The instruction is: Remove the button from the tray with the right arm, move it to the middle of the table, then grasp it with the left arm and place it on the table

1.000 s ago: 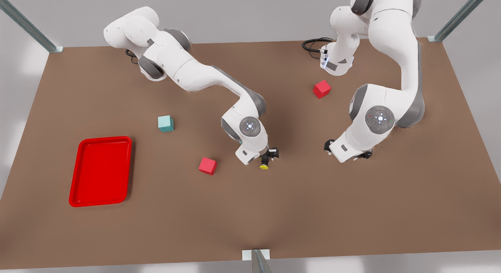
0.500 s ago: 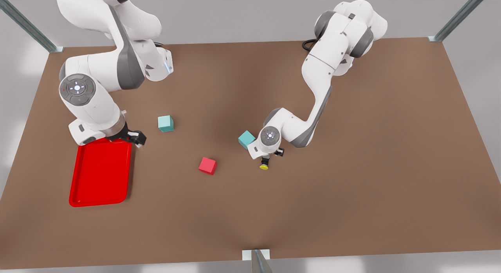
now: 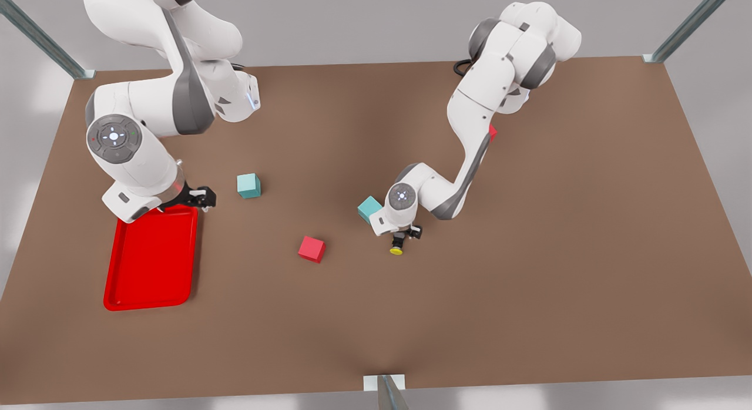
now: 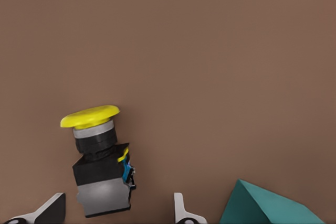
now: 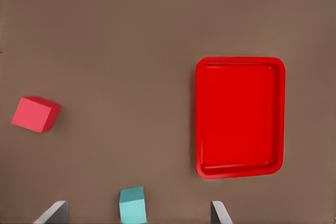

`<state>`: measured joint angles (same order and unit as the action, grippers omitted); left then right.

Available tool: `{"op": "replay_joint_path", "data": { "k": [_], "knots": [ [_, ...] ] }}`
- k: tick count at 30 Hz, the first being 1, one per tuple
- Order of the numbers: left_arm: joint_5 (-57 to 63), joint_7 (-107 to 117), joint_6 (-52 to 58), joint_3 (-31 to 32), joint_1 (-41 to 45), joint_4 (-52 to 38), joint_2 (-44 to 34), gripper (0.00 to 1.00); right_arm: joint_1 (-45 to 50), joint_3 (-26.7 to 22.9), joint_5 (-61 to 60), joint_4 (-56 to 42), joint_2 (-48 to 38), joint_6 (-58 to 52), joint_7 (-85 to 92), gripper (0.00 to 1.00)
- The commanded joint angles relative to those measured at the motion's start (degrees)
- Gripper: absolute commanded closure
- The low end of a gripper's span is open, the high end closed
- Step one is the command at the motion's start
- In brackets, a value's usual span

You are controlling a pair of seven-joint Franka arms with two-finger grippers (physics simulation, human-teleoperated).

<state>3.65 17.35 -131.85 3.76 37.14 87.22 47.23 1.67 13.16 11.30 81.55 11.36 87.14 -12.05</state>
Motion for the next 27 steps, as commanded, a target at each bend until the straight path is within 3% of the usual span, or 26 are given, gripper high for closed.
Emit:
{"op": "replay_joint_path", "data": {
  "k": [1,17,24,26,27],
  "knots": [
    [-1.45,2.24,-1.13,0.02,-0.05,-0.04,0.05,0.00,0.00,0.02,-0.05,-0.17,-0.03,-0.31,10.46,0.00],
    [-3.38,6.38,-1.04,-0.07,-0.23,-4.69,2.78,0.00,-0.01,-0.06,-0.14,-0.17,-0.03,-0.66,10.46,0.00],
    [-0.39,5.67,-0.51,-0.07,-0.58,-4.61,2.78,0.09,-0.71,-0.42,-1.54,-0.96,0.15,-0.66,10.55,0.00],
    [-0.39,5.67,-0.51,-0.07,-0.49,-4.61,2.95,0.15,-0.71,-0.42,-1.37,-0.96,0.15,-0.66,10.55,0.00],
    [-0.48,5.76,-0.51,-0.07,-0.49,-4.61,3.04,0.23,-0.79,-0.42,-1.19,-0.96,0.24,-0.57,10.55,0.00]
  ]
}}
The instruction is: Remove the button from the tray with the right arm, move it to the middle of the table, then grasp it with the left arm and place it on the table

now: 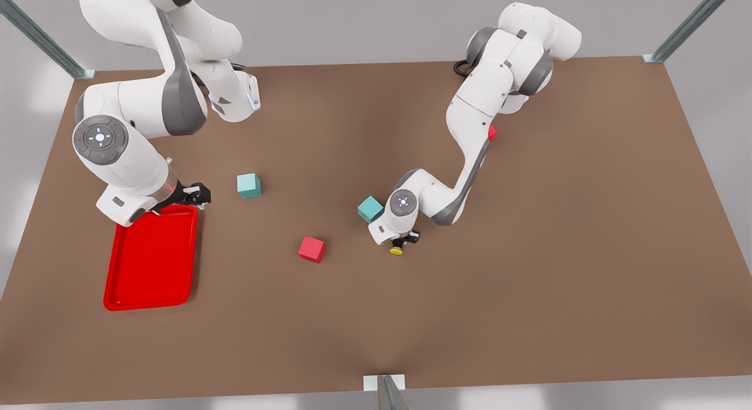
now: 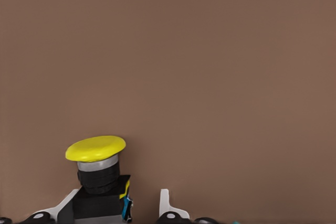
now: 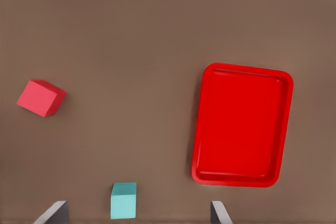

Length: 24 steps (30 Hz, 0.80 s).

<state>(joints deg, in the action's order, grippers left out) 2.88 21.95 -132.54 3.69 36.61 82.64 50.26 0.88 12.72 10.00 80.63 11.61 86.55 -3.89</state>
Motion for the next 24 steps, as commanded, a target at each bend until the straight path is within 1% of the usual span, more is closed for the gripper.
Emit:
{"op": "replay_joint_path", "data": {
  "k": [1,7,10,15,18,21,24],
  "knots": [
    [0.37,1.17,0.18,0.00,0.04,-0.02,0.01,0.27,-0.27,0.02,-0.16,-0.04,-0.09,0.02,2.66,0.00],
    [0.28,1.17,0.26,0.00,-0.05,-0.11,0.10,0.30,-1.06,0.02,-0.33,-0.04,-0.27,0.02,2.66,0.00],
    [0.02,1.17,0.97,0.00,-0.13,-0.11,0.10,0.35,-1.06,0.02,-0.24,-0.12,-0.27,0.02,2.66,0.00],
    [0.28,0.99,1.14,-0.09,-1.10,-0.11,0.01,0.37,-1.06,0.02,-0.24,-0.12,-0.27,0.02,2.66,0.00],
    [0.11,1.08,1.93,0.00,-1.10,-0.46,0.01,0.40,-1.06,0.02,-0.24,-0.12,-0.27,-0.07,2.66,0.00],
    [0.02,1.17,2.02,0.00,-0.84,-0.46,0.01,0.41,-1.06,0.02,-0.24,-0.04,-0.27,0.02,2.66,0.00],
    [-0.07,1.26,2.02,0.00,-0.75,-0.46,0.01,0.47,-1.06,0.02,-0.24,-0.12,-0.18,-0.07,2.66,0.00]
  ]
}}
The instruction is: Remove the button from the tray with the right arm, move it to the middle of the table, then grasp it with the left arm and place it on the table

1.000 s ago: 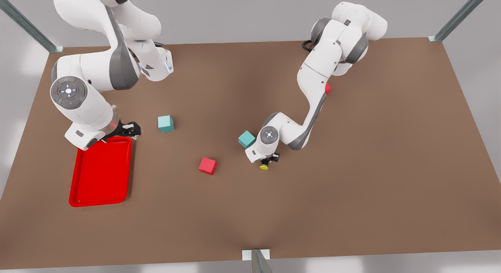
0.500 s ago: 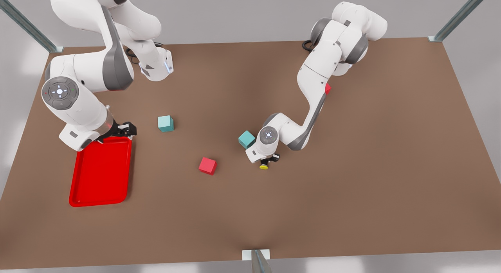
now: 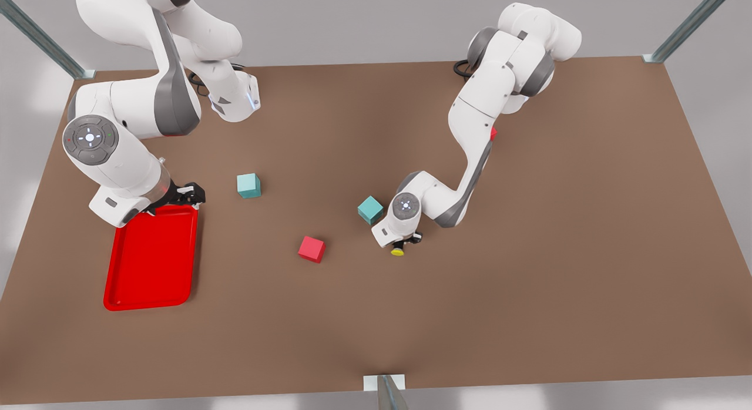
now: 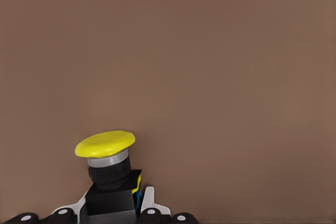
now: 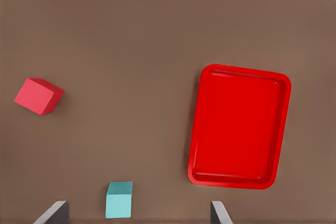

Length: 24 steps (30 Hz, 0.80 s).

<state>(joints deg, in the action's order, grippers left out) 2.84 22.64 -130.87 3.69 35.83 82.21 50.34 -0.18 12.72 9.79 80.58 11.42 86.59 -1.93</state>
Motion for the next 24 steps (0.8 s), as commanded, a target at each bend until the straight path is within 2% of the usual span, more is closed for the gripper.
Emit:
{"op": "replay_joint_path", "data": {
  "k": [1,11,18,20,23,24],
  "knots": [
    [-0.03,0.47,0.35,0.00,-0.06,-0.03,-0.07,0.47,0.00,0.02,-0.03,-0.07,-0.08,-0.10,0.70,0.00],
    [-0.20,0.74,1.15,0.00,-0.24,-0.82,-0.07,0.55,0.00,0.02,-0.03,0.02,-0.08,-0.01,0.79,0.00],
    [-0.29,2.32,4.22,-1.40,-0.59,-3.02,-2.80,0.55,0.00,0.02,-0.03,-0.07,-0.08,-0.01,0.79,0.00],
    [0.32,8.55,4.49,-5.79,-0.06,-3.72,-3.59,0.55,0.00,0.02,-0.03,0.02,-0.08,-0.10,0.79,0.00],
    [1.37,32.51,4.57,-27.04,14.86,-4.51,-3.33,0.55,0.00,0.02,-0.03,-0.07,-0.08,-0.10,0.79,0.00],
    [6.02,45.78,6.06,-29.96,17.16,-4.25,-3.06,0.55,0.09,0.02,-0.03,0.02,0.00,-0.01,0.70,0.00]
  ]
}}
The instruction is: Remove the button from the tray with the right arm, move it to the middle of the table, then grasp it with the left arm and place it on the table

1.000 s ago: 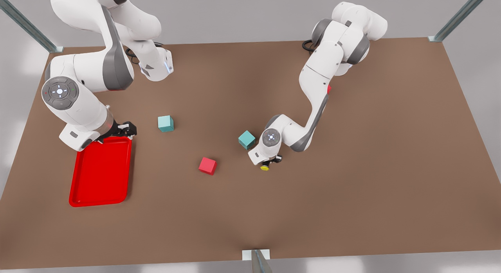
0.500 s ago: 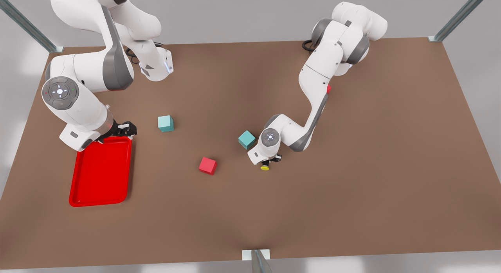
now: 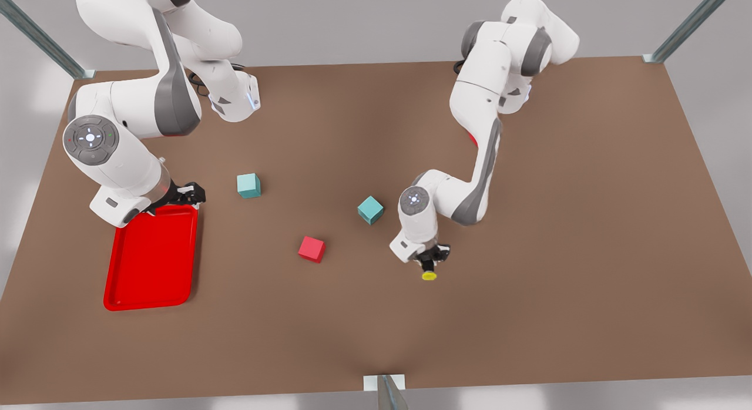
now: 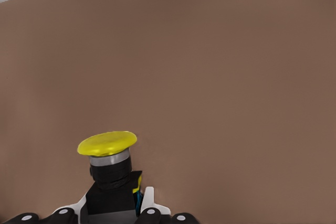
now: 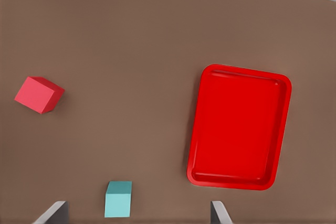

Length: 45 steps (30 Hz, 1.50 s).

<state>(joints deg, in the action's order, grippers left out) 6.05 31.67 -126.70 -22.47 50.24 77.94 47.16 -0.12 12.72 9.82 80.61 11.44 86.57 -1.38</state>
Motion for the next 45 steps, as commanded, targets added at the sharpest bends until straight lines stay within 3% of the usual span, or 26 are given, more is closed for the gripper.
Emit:
{"op": "replay_joint_path", "data": {
  "k": [1,4,6,15,27,35,36,37,45],
  "knots": [
    [7.91,50.81,3.48,-3.89,2.76,0.02,0.13,0.55,-0.06,0.02,-0.06,-0.02,-0.10,0.00,0.23,0.00],
    [22.16,75.72,9.89,-5.56,2.23,0.02,0.21,0.55,0.03,0.02,0.02,-0.02,-0.10,-0.08,0.15,0.00],
    [25.14,80.03,12.36,-7.50,2.14,0.02,1.71,0.55,-0.06,0.03,0.02,-0.10,-0.10,-0.08,0.15,0.00],
    [52.92,114.84,12.88,-7.50,-1.99,5.12,5.31,0.55,0.12,0.11,0.20,-0.02,-0.10,-0.08,0.15,0.00],
    [60.92,125.74,12.45,-7.23,-1.82,5.56,16.12,0.55,0.21,0.11,0.20,-0.02,-0.01,-0.08,0.15,0.00],
    [60.83,128.02,7.87,-6.62,-1.99,5.47,16.47,0.54,0.21,0.11,0.20,-0.02,-0.10,-0.08,0.15,0.00],
    [60.92,127.67,7.87,-6.62,-1.99,5.56,16.65,0.41,0.21,0.11,0.20,-0.02,-0.10,0.00,0.15,0.00],
    [61.01,127.41,7.87,-6.62,-1.99,5.56,17.09,0.02,0.21,0.11,0.20,-0.02,-0.10,-0.08,0.15,0.00],
    [62.06,127.14,8.49,-6.71,-1.82,5.47,17.44,0.00,0.21,0.11,0.20,-0.02,-0.01,0.00,0.15,0.00]
  ]
}}
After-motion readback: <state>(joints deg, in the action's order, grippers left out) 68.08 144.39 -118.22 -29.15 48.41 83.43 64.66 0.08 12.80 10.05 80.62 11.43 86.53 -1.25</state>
